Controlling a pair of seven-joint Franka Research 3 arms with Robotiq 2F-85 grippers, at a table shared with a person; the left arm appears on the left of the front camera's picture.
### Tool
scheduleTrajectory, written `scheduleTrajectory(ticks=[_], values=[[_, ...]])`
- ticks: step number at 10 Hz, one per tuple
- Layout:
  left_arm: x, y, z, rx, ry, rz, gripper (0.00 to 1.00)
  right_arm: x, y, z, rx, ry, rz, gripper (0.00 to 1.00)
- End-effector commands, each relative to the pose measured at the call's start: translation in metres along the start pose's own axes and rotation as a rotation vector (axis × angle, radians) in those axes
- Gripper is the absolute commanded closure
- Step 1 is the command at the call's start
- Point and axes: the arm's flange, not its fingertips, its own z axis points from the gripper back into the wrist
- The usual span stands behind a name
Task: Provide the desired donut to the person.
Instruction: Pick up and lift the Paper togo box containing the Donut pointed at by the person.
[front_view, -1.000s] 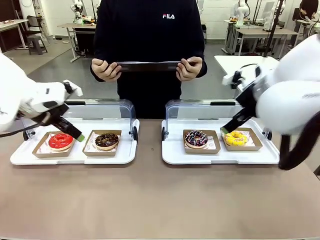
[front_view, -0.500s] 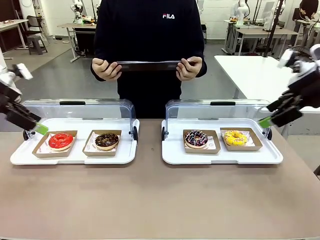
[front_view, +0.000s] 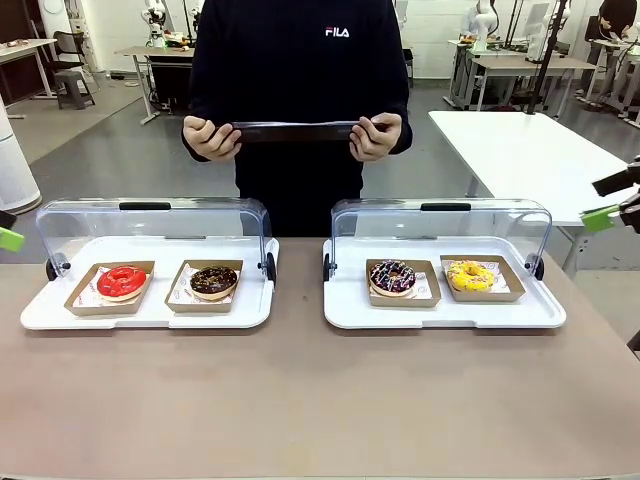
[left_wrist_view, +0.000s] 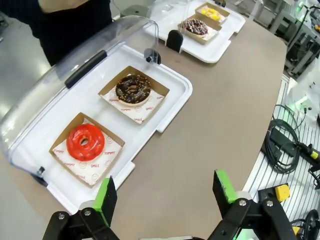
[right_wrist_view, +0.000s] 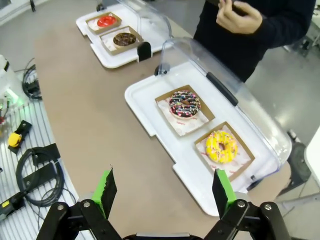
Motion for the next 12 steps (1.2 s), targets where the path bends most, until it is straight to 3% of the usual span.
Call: scheduleTrajectory(ticks=[1, 5, 12], values=[[-0.026, -0.032, 0.000, 0.017, -0.034, -0.001, 0.00, 0.000, -0.001, 0.002, 0.041, -0.033, 0.017, 0.00], [-0.026, -0.030, 0.013, 0.044, -0.106, -0.065, 0.00, 0.000, 0.000, 0.005, 0.038, -0.087, 0.055, 0.00], [-0.026, -0.028, 0.016, 0.050, -0.142, -0.134, 0.00, 0.008, 0.009, 0.006, 0.021, -0.099, 0.150, 0.00]])
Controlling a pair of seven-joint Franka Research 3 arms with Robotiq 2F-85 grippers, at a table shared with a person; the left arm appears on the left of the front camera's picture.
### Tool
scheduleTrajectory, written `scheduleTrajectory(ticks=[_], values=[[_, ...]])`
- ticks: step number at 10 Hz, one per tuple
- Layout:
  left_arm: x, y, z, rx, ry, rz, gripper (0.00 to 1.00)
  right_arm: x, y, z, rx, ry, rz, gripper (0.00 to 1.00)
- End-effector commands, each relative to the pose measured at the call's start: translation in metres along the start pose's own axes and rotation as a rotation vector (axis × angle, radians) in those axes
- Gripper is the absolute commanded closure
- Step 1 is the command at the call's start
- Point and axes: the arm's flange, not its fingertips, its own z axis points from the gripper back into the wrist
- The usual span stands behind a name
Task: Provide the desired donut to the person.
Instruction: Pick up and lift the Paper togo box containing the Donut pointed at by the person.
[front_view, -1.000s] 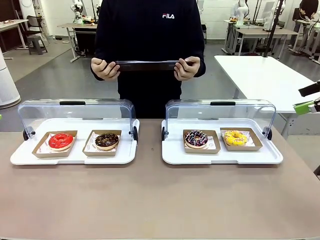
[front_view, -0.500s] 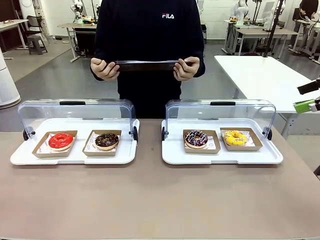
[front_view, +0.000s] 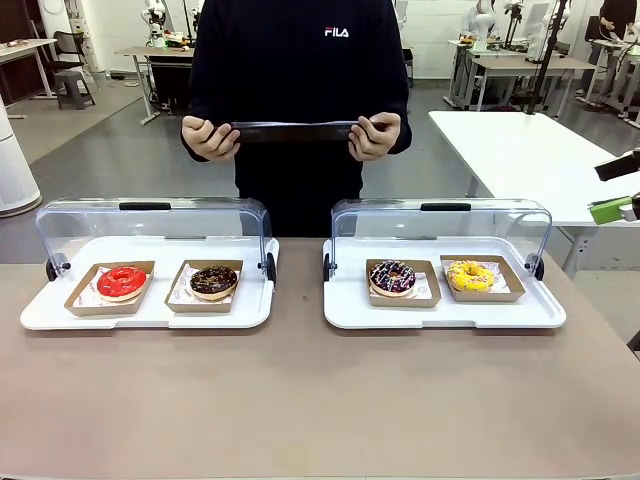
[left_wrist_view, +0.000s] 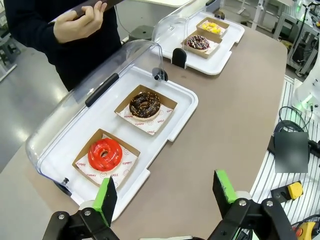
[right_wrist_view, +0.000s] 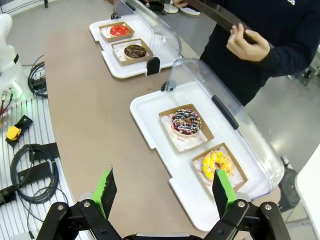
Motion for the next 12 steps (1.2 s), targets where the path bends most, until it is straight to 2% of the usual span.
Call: scheduleTrajectory(ticks=[1, 2, 3, 4, 12], values=[[-0.021, -0.023, -0.021, 0.005, -0.050, -0.022, 0.00, 0.003, 0.002, -0.002, 0.004, -0.033, 0.038, 0.00], [-0.020, -0.022, -0.023, -0.004, -0.045, -0.023, 0.00, 0.003, 0.002, -0.003, 0.002, -0.037, 0.040, 0.00], [-0.020, -0.023, -0.029, -0.017, 0.038, -0.055, 0.00, 0.006, 0.005, -0.005, -0.033, -0.030, -0.045, 0.00], [0.001, 0.000, 0.000, -0.005, -0.014, -0.001, 0.00, 0.001, 0.001, 0.000, 0.000, 0.001, 0.020, 0.00], [0.001, 0.000, 0.000, -0.005, -0.014, -0.001, 0.00, 0.001, 0.001, 0.000, 0.000, 0.001, 0.020, 0.00]])
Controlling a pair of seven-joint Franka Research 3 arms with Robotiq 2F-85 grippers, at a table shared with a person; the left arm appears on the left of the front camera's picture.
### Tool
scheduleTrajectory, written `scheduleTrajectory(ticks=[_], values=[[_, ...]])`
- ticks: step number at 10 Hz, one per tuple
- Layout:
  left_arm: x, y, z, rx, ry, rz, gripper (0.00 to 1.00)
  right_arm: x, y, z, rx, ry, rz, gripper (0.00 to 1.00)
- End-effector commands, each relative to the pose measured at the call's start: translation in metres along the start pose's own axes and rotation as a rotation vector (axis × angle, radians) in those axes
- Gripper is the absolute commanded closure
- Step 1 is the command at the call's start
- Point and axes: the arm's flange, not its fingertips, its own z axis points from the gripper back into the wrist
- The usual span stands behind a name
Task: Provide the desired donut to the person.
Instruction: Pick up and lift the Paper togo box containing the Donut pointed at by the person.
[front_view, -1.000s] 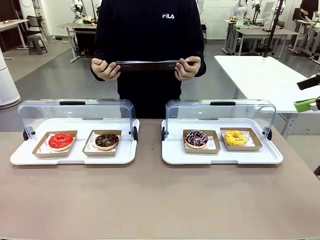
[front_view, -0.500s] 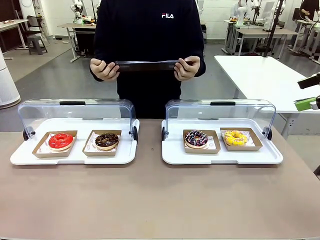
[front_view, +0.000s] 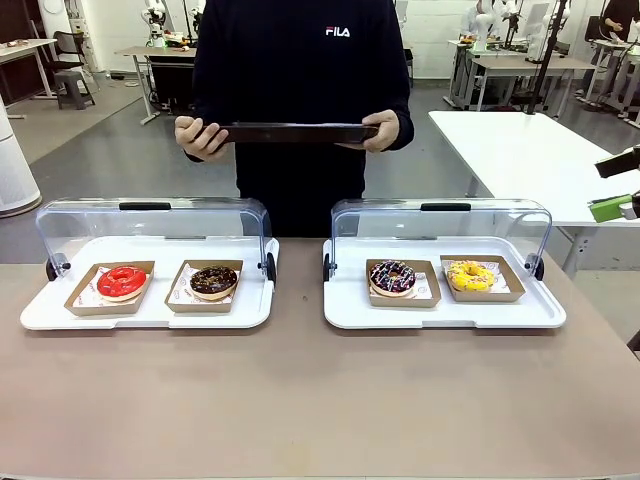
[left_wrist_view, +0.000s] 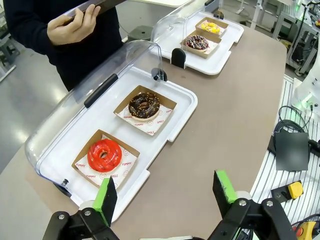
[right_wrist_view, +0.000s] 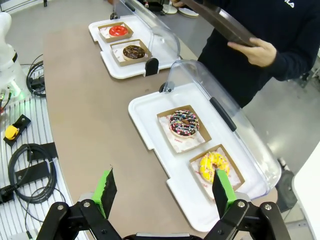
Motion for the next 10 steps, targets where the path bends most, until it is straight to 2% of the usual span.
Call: scheduleTrajectory(ticks=[1, 10], values=[[0.0008, -0.0006, 0.0019, -0.001, -0.015, 0.002, 0.00, -0.0009, -0.0001, -0.0014, 0.010, 0.004, 0.010, 0.00], [0.0008, -0.0006, 0.0019, -0.001, -0.015, 0.002, 0.00, -0.0009, -0.0001, -0.0014, 0.010, 0.004, 0.010, 0.00]])
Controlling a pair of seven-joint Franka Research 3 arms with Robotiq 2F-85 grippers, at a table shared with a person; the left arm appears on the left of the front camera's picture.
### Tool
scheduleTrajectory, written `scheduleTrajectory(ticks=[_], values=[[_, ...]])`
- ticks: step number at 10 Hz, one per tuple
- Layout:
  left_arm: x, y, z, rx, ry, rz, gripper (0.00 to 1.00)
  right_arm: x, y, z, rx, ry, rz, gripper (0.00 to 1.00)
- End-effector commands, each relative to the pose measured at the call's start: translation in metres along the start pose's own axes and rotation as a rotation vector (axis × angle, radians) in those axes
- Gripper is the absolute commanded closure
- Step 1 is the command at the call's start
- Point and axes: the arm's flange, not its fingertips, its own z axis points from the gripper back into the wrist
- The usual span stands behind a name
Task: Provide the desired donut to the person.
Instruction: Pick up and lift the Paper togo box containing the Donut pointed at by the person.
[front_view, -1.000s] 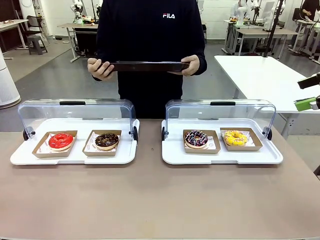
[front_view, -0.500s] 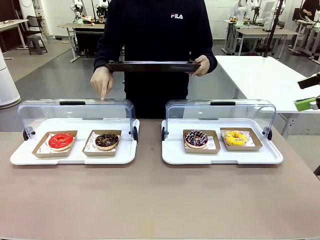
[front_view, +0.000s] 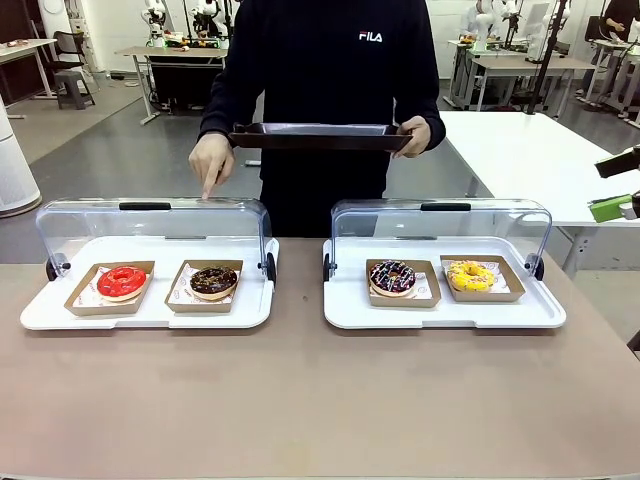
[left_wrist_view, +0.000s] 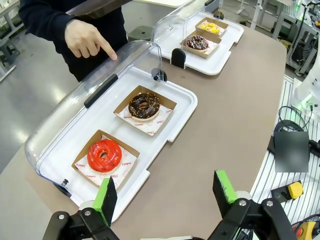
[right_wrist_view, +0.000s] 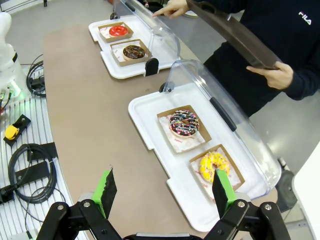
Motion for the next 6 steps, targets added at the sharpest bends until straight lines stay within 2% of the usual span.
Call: scheduleTrajectory(ticks=[1, 6], values=[[0.0007, -0.0006, 0.0019, -0.001, -0.014, 0.002, 0.00, -0.0009, -0.0001, -0.0014, 0.010, 0.004, 0.010, 0.00], [0.0007, -0.0006, 0.0019, -0.001, -0.014, 0.002, 0.00, -0.0009, -0.0001, -0.0014, 0.010, 0.004, 0.010, 0.00]])
